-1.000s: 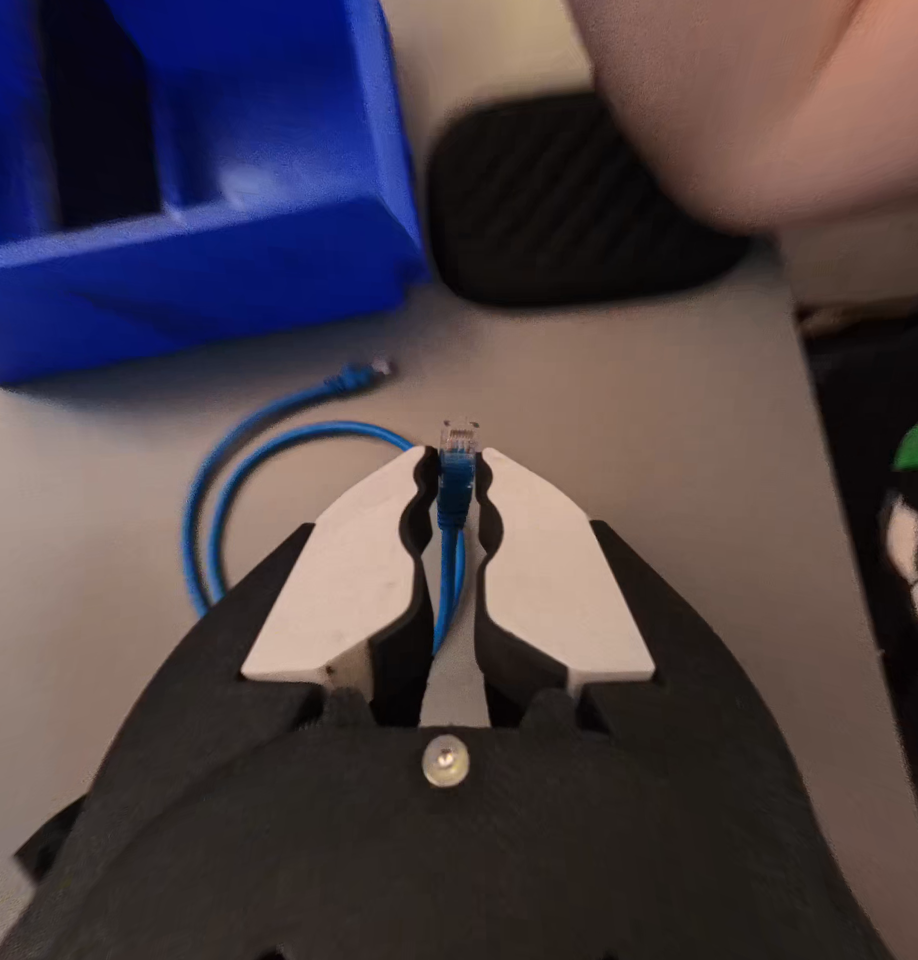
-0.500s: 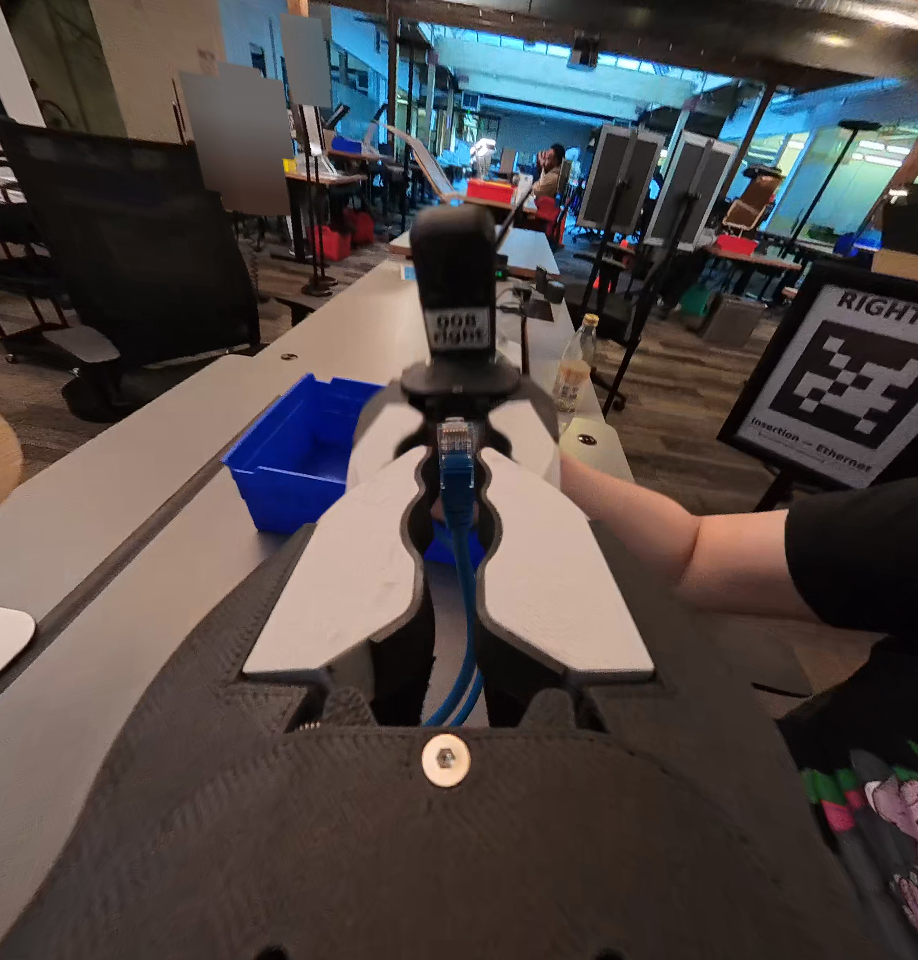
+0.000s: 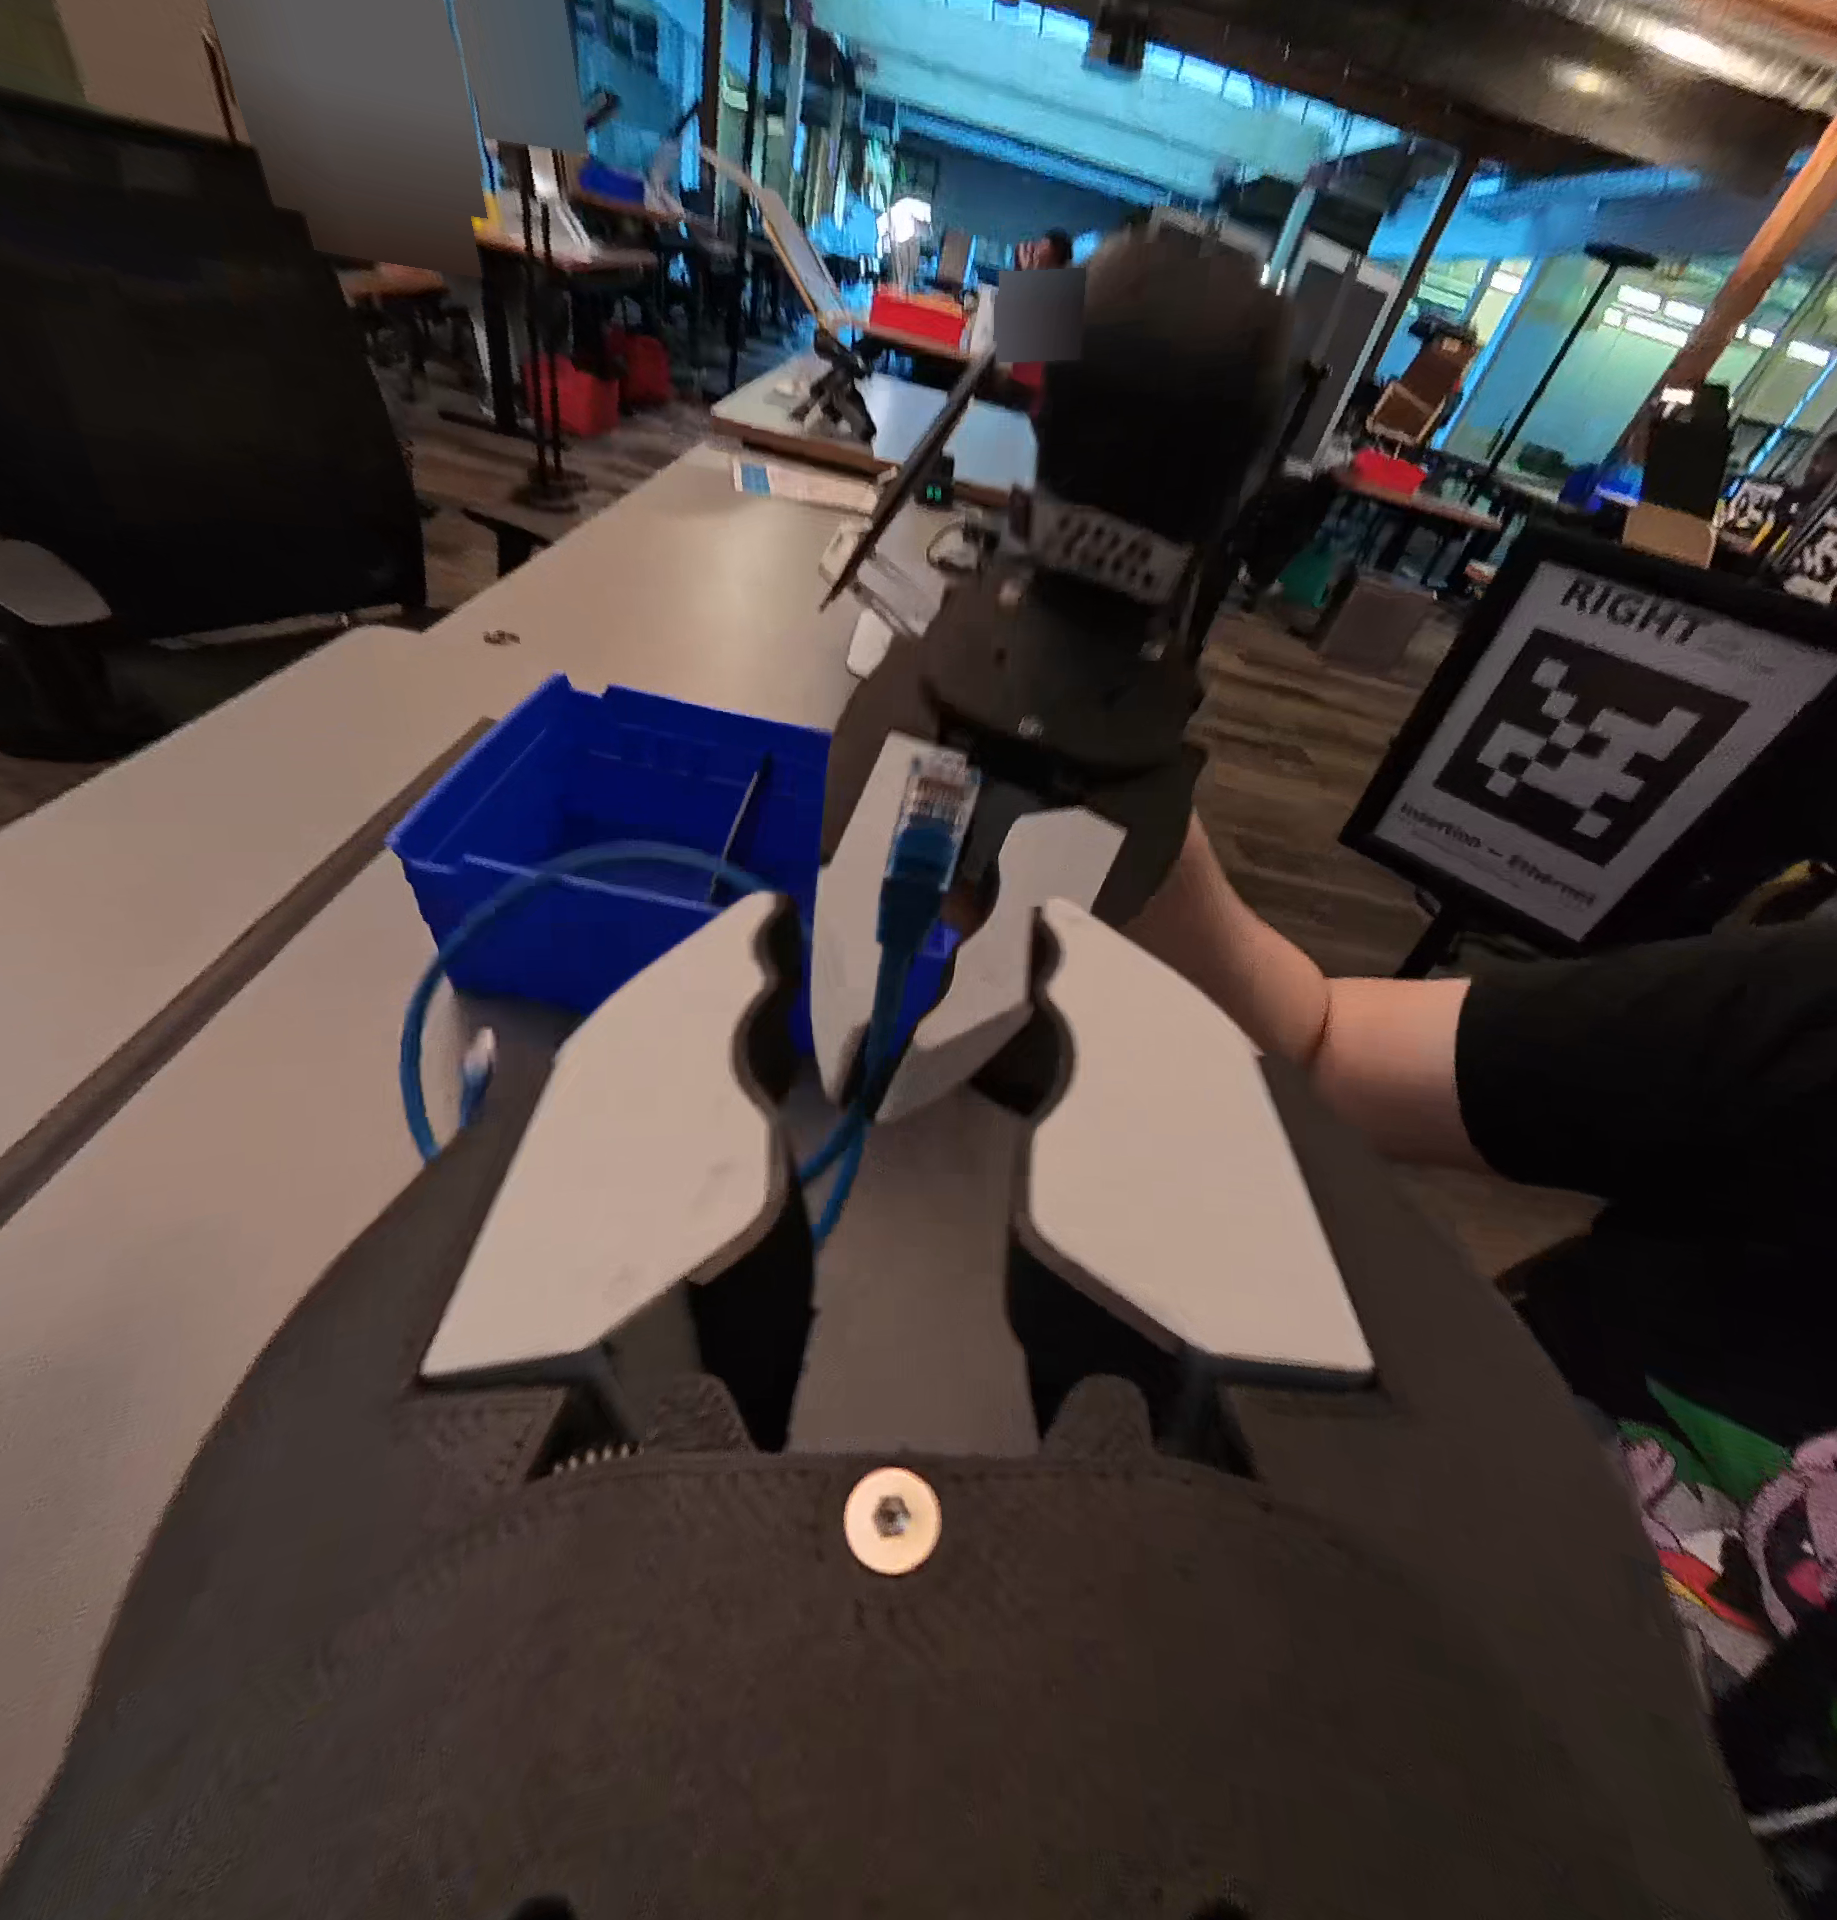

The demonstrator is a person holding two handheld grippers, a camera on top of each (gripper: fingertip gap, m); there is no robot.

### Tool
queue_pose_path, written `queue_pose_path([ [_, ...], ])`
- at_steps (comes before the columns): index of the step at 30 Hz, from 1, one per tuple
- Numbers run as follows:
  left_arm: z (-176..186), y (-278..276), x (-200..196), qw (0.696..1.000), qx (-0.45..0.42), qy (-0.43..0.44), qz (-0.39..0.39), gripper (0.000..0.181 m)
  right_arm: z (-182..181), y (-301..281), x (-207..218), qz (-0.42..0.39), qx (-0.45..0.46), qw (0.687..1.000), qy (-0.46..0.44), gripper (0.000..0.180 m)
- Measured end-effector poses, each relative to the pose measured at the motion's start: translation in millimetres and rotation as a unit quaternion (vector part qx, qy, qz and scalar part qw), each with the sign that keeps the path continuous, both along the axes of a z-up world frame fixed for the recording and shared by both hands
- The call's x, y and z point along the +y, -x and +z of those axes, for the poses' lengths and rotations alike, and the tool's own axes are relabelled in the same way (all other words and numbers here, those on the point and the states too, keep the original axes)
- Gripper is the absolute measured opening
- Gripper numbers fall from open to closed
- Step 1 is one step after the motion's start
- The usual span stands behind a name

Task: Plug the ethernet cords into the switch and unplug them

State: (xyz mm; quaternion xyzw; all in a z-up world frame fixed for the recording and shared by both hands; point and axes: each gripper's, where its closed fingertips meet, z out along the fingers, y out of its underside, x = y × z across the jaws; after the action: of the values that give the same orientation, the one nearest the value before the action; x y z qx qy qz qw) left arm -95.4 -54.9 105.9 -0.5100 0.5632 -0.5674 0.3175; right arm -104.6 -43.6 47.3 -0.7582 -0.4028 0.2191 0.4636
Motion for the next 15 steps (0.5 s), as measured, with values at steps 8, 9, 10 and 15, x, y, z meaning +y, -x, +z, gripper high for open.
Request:
queue_pose_path([
  [8, -31, -18, -13, 0.995, 0.055, -0.085, -0.012, 0.049, -17, -23, -15, -0.030, -0.145, 0.989, 0.009, 0.006],
  [9, -37, -20, -11, 0.992, 0.065, -0.107, -0.002, 0.040, -21, -24, -15, -0.026, -0.157, 0.987, 0.011, 0.006],
  [10, -41, -21, -10, 0.989, 0.068, -0.130, 0.002, 0.025, -24, -24, -15, -0.025, -0.166, 0.986, 0.016, 0.006],
  [15, -44, -25, -5, 0.980, 0.065, -0.187, 0.027, 0.010, -32, -25, -7, -0.024, -0.178, 0.984, 0.008, 0.008],
])
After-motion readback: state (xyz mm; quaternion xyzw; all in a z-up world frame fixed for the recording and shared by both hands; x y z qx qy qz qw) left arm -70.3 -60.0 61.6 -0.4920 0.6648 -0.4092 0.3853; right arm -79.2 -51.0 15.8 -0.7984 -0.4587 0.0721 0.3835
